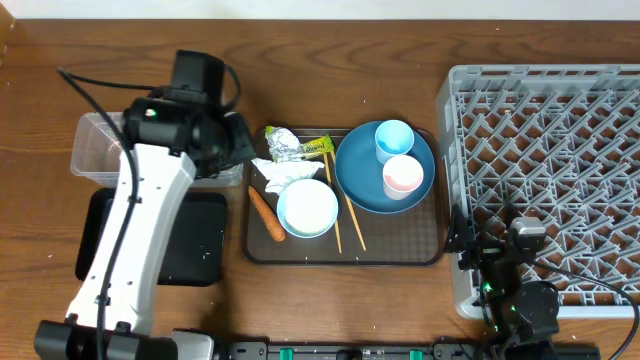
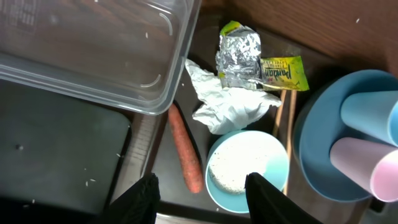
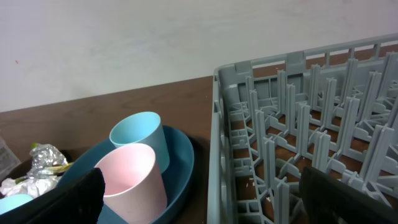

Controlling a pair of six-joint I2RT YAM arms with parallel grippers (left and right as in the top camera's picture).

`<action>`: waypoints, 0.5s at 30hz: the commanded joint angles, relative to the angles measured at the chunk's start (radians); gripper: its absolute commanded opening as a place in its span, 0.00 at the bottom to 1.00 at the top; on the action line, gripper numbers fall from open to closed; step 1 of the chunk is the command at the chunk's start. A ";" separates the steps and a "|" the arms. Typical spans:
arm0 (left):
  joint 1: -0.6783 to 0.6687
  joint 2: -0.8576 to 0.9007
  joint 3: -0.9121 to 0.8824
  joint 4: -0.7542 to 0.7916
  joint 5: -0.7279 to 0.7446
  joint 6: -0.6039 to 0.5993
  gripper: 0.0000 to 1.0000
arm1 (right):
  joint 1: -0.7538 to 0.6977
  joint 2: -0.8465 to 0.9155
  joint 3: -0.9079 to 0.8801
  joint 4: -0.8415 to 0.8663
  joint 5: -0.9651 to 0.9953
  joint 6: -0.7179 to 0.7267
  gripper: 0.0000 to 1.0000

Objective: Sort waste into correct bins and load items into the dishwasher rack
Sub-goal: 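Move the left gripper over the tray toward the white tissue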

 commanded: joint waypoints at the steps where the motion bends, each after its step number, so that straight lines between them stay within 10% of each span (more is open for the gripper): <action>1: -0.042 0.001 -0.039 0.014 -0.094 -0.050 0.48 | -0.001 0.000 -0.001 -0.004 0.000 -0.006 0.99; 15: -0.069 0.002 -0.293 0.259 -0.119 -0.143 0.49 | -0.001 0.000 -0.001 -0.004 0.000 -0.006 0.99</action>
